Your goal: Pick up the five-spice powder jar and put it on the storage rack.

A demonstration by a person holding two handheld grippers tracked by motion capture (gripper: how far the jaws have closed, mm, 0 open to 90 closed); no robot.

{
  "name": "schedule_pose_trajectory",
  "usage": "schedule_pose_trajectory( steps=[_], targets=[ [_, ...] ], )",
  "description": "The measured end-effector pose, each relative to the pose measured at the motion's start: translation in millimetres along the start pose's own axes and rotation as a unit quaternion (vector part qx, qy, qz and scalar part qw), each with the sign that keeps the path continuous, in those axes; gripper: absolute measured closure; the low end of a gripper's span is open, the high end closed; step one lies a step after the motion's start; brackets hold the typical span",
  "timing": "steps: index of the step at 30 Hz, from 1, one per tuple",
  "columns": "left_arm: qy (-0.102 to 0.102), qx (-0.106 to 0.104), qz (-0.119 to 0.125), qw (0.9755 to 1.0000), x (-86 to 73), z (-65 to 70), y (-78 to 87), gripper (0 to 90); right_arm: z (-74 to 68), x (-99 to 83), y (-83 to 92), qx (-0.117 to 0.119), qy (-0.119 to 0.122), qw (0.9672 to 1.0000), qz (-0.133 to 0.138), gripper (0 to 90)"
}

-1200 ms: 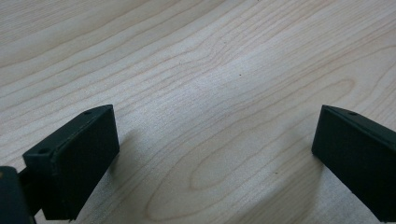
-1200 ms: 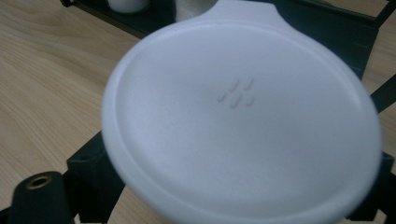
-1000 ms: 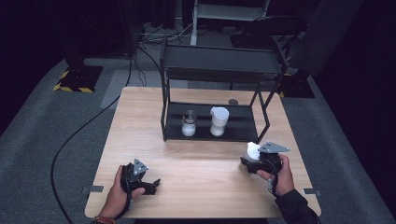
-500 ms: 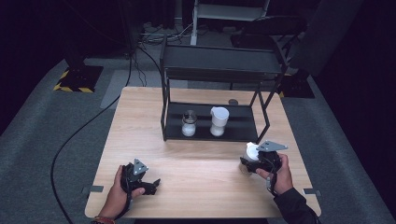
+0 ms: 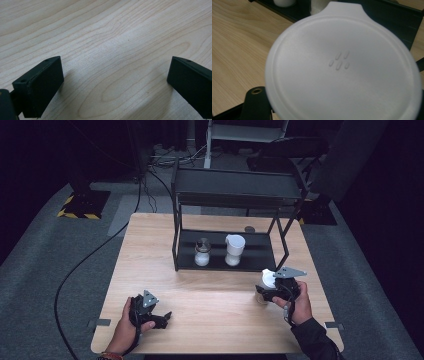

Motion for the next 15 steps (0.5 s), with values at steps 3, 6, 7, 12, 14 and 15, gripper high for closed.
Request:
schedule_pose_trajectory(
  steps=[3,6,7,12,14,15],
  targets=[
    [0.000,0.000,0.000,1.0000,0.0,-0.1,0.0,0.6,-0.7,4.4,-1.8,-0.001,0.002,1.0000,-0.004,30.2],
    [0.000,0.000,0.000,1.0000,0.0,0.0,0.0,0.6,-0.7,8.9,-2.9,-0.002,0.002,1.0000,-0.005,30.2],
    [0.000,0.000,0.000,1.0000,0.0,0.0,0.0,0.6,-0.3,10.4,-3.1,-0.001,0.001,1.0000,-0.005,30.2],
    [0.000,0.000,0.000,1.0000,0.0,-0.1,0.0,0.6,0.0,18.8,-4.0,-0.005,0.002,1.0000,-0.002,30.2],
    [0.000,0.000,0.000,1.0000,0.0,-0.1,0.0,0.6,0.6,22.3,-4.7,-0.006,0.001,1.0000,0.000,30.2],
    [0.000,0.000,0.000,1.0000,0.0,-0.1,0.0,0.6,0.8,24.0,-5.0,-0.007,0.001,1.0000,0.002,30.2]
  ],
)
Point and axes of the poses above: each handheld gripper's, and its own axes: y roughly backward along the jaws, x roughly out of its top, z roughly to its right, the point moved 4 cm from there along -y, roughly forward along the jaws, and after that the axes turned 3 degrees about -y, right-handed, at the moved point
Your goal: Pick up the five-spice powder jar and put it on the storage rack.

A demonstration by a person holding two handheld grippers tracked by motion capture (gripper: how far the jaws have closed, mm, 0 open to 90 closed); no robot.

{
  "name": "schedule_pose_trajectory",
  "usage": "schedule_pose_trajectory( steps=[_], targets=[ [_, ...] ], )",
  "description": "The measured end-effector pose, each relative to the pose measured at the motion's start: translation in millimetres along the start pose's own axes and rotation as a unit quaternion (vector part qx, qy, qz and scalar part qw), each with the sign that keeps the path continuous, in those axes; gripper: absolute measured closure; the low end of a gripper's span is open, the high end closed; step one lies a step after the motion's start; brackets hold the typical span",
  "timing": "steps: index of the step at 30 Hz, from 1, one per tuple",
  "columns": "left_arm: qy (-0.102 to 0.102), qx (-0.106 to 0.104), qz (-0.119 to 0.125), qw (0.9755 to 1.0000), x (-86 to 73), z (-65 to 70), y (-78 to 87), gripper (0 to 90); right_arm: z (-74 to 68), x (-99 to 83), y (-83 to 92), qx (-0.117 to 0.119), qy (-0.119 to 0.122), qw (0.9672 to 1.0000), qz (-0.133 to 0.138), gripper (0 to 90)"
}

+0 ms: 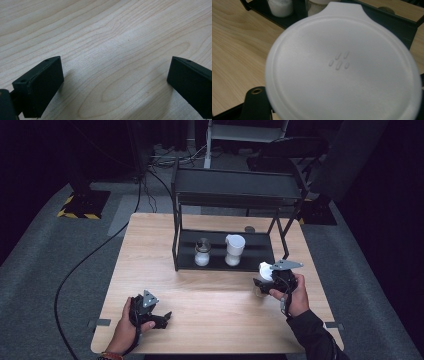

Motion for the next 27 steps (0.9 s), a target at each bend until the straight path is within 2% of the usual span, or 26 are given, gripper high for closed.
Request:
schedule_pose_trajectory(
  steps=[8,27],
  targets=[
    [0.000,0.000,0.000,1.0000,0.0,0.0,0.0,0.6,-0.5,16.5,-3.9,-0.008,0.003,0.9999,0.011,30.2],
    [0.000,0.000,0.000,1.0000,0.0,0.0,0.0,0.6,5.1,47.7,-22.4,-0.035,-0.002,0.9994,0.005,30.3]
  ],
)
Point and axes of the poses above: each handheld gripper's, and its own axes: y roughly backward along the jaws, x roughly out of its top, z roughly to its right, the point moved 4 cm from there along -y, roughly forward along the jaws, and after that the axes turned 3 degrees about -y, right-handed, at the moved point
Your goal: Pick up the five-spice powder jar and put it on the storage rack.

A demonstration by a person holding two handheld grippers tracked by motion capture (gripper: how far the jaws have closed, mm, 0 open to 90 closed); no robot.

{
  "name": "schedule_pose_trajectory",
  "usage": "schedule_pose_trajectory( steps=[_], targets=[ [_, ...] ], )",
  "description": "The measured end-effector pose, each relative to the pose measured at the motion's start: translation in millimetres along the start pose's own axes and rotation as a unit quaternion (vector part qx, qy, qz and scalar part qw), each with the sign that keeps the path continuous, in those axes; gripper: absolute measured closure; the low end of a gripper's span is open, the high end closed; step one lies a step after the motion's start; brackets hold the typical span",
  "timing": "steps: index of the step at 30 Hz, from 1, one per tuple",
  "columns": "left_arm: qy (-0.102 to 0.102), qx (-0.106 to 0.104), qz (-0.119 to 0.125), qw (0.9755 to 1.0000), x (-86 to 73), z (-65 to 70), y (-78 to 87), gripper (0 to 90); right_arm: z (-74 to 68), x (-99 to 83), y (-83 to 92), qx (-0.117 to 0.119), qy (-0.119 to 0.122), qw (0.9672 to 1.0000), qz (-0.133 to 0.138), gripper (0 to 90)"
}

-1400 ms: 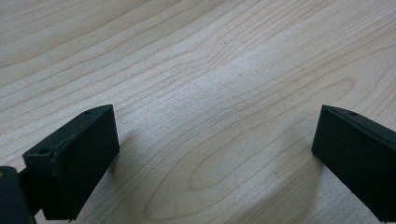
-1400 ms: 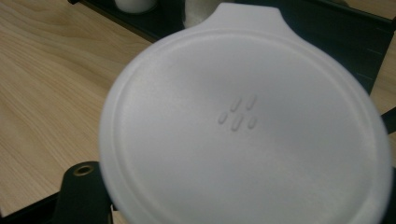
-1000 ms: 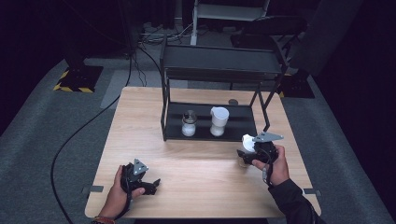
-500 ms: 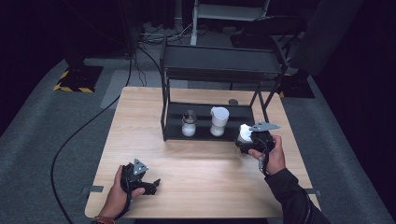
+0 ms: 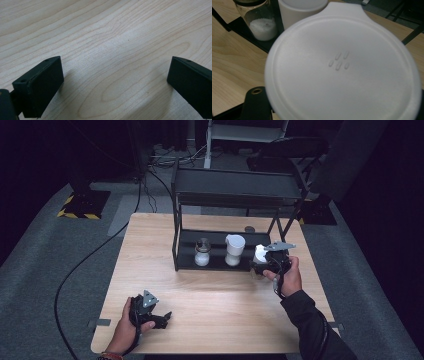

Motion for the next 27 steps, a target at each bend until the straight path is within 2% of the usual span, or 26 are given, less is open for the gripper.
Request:
schedule_pose_trajectory(
  steps=[14,27],
  targets=[
    [0.000,0.000,0.000,1.0000,0.0,0.0,0.0,0.6,3.7,15.6,-15.6,-0.016,-0.009,0.9998,0.000,30.2],
    [0.000,0.000,0.000,1.0000,0.0,0.0,0.0,0.6,6.9,20.4,-28.5,-0.030,-0.019,0.9994,0.003,30.2]
  ],
)
Point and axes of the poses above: each handheld gripper's, and its own axes: y roughly backward along the jaws, x roughly out of its top, z roughly to its right, the point moved 4 cm from there along -y, roughly forward along the jaws, and after that the axes turned 3 degrees about -y, right-handed, at the moved point
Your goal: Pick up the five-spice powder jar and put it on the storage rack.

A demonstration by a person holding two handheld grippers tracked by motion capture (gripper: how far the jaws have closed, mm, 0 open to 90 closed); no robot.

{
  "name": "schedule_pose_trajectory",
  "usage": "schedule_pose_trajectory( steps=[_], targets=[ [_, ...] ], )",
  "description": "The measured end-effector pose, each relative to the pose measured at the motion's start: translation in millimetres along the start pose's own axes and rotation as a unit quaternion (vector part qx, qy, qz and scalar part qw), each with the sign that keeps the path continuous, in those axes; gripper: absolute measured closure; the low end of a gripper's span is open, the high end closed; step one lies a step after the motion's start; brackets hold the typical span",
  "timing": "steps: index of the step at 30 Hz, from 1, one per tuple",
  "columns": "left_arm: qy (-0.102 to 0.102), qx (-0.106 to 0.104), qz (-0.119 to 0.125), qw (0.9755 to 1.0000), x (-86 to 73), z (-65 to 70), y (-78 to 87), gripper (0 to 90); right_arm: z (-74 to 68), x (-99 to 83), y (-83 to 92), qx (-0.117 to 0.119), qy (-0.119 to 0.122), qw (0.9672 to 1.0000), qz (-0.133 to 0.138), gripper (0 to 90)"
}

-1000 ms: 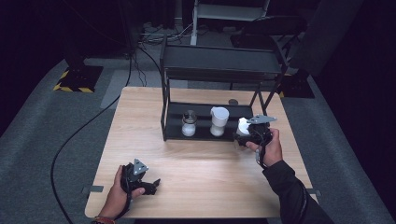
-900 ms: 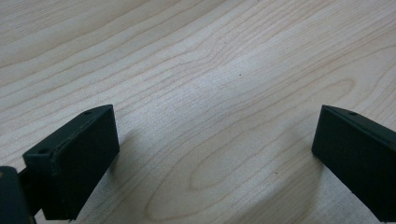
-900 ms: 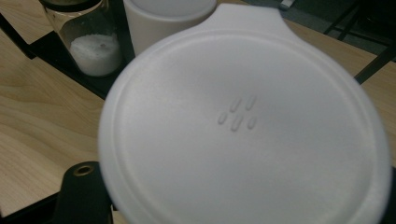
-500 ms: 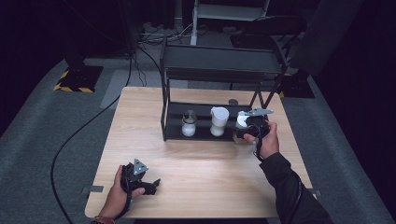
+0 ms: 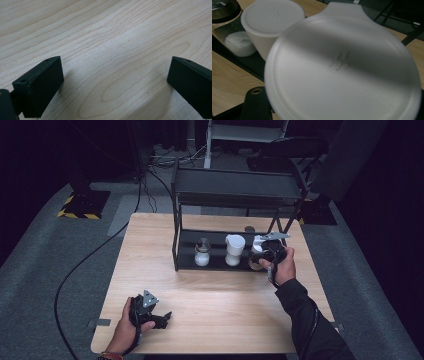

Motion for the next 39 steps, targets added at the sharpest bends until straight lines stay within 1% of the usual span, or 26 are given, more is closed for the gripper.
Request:
schedule_pose_trajectory(
  steps=[2,6,12,19,23,27,39],
  targets=[
    [0.000,0.000,0.000,1.0000,0.0,0.0,0.0,0.7,-0.7,0.4,-2.1,-0.006,0.002,1.0000,0.001,30.3],
    [0.000,0.000,0.000,1.0000,0.0,0.0,0.0,0.6,1.4,1.5,-8.0,-0.008,-0.002,1.0000,-0.002,30.3],
    [0.000,0.000,0.000,1.0000,0.0,0.0,0.0,0.6,6.5,1.5,-16.9,-0.008,-0.014,0.9999,-0.004,30.3],
    [0.000,0.000,0.000,1.0000,0.0,0.0,0.0,0.6,7.8,1.3,-24.9,-0.015,-0.017,0.9997,-0.004,30.2],
    [0.000,0.000,0.000,1.0000,0.0,-0.1,0.0,0.6,6.6,1.3,-28.2,-0.020,-0.013,0.9997,-0.004,30.3],
    [-0.001,0.000,0.000,1.0000,0.0,-0.1,0.0,0.7,7.2,-0.2,-32.4,-0.023,-0.018,0.9996,-0.003,30.2],
    [-0.001,0.000,0.000,1.0000,0.0,-0.2,0.0,0.7,11.6,-5.9,-40.1,-0.016,-0.029,0.9994,-0.010,30.2]
  ],
)
Point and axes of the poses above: each handheld gripper's, and its own axes: y roughly backward along the jaws, x roughly out of its top, z roughly to its right, the point moved 4 cm from there along -y, roughly forward along the jaws, and after that the axes turned 3 degrees about -y, right-handed, at the moved point
